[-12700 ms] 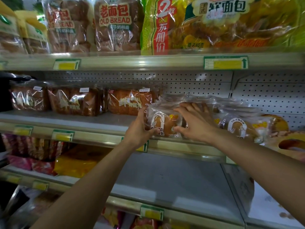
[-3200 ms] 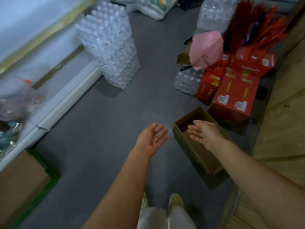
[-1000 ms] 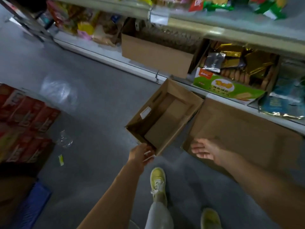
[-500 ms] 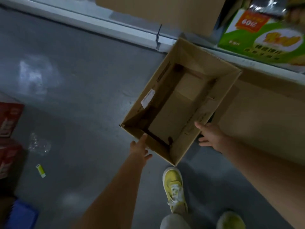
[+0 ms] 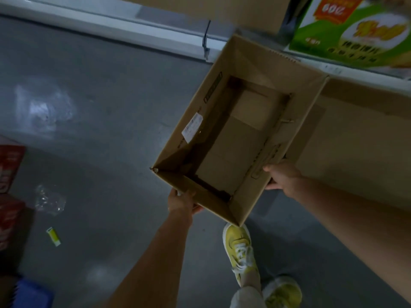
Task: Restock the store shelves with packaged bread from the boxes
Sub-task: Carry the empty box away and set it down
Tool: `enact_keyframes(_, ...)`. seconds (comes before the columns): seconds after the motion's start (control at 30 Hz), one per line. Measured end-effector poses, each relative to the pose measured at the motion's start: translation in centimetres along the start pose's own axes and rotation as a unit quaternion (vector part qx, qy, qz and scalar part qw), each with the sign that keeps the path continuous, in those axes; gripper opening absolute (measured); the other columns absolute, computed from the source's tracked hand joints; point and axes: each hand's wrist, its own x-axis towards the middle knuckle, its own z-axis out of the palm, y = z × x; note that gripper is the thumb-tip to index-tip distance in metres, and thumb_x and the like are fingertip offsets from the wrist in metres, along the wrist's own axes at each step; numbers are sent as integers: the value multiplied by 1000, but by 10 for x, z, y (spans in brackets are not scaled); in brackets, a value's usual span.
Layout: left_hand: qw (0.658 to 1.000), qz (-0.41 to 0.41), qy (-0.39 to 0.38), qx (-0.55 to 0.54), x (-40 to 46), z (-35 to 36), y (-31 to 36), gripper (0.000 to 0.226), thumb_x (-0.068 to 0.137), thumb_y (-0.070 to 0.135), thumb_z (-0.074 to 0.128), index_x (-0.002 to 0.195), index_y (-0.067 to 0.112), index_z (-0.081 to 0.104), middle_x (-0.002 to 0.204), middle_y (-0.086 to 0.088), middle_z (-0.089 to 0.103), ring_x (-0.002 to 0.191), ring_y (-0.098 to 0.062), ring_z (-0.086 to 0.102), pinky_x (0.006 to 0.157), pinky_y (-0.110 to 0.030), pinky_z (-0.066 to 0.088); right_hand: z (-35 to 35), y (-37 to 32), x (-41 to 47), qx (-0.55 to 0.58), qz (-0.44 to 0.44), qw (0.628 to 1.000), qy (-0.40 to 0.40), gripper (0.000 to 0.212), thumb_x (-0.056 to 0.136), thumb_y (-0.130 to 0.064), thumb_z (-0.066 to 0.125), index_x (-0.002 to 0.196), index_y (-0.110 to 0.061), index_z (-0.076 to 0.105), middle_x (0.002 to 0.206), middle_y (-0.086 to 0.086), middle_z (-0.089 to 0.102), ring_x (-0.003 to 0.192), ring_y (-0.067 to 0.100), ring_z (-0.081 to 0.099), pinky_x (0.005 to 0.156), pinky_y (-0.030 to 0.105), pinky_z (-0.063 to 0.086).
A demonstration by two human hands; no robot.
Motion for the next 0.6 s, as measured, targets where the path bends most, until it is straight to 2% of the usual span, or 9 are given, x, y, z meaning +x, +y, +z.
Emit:
enact_keyframes(0.07, 1000, 15, 1, -6, -22, -15, 3, 53, 99, 3, 52, 148, 18, 38, 110, -13, 62, 78, -29, 69, 52, -34, 56, -4, -3, -26, 3, -6, 1000, -15, 25, 96, -9, 57, 121, -8, 52, 123, 17, 59, 103, 33, 63, 49, 28, 54)
enact_keyframes(0.13, 1000, 30, -1, -10, -47, -31, 7, 53, 99, 3, 52, 148, 17, 38, 111, -14, 62, 78, -30, 68, 54, -36, 56, -9, -5, -56, 18, -11, 999, -27, 29, 96, -8, 57, 124, -8, 51, 125, 17, 58, 108, 33, 62, 49, 28, 55)
enact_keyframes(0.2, 999, 43, 2, -7, -73, -45, 13, 53, 99, 3, 52, 148, 16, 38, 111, -15, 62, 79, -31, 68, 55, -37, 55, -16, -7, -89, 32, -15, 999, -34, 25, 96, -7, 56, 121, -7, 53, 126, 18, 57, 111, 34, 60, 56, 30, 55)
enact_keyframes(0.3, 998, 69, -9, 10, -109, -58, 21, 56, 98, 4, 54, 149, 16, 37, 115, -19, 63, 74, -31, 68, 48, -36, 56, -33, -4, -131, 67, -14, 997, -34, 23, 95, -5, 56, 117, -7, 52, 128, 21, 55, 115, 38, 58, 69, 34, 55)
enact_keyframes(0.37, 996, 83, -20, 24, -133, -60, 27, 59, 97, 3, 56, 151, 17, 36, 109, -19, 64, 71, -30, 68, 45, -35, 58, -48, 4, -154, 98, -13, 995, -28, 18, 95, -4, 56, 112, -7, 52, 126, 21, 56, 115, 38, 58, 73, 37, 55)
enact_keyframes(0.47, 991, 110, -48, 58, -165, -50, 35, 63, 94, 1, 59, 151, 18, 37, 92, -14, 66, 73, -32, 69, 57, -41, 60, -76, 18, -179, 140, -25, 990, -20, 9, 96, -4, 55, 103, -9, 54, 118, 20, 61, 103, 33, 61, 73, 38, 55)
enact_keyframes(0.53, 986, 126, -71, 83, -185, -35, 39, 64, 93, 0, 59, 150, 18, 37, 90, -13, 67, 76, -33, 70, 66, -44, 58, -99, 29, -189, 169, -24, 985, -7, 6, 96, -3, 55, 99, -8, 56, 115, 20, 62, 104, 33, 61, 74, 40, 56)
enact_keyframes(0.6, 979, 144, -85, 113, -203, -13, 41, 65, 93, -1, 59, 151, 19, 36, 94, -13, 67, 77, -35, 70, 62, -43, 59, -125, 40, -195, 200, -19, 980, 4, 6, 96, -4, 54, 93, -9, 57, 114, 19, 61, 108, 34, 60, 75, 42, 56)
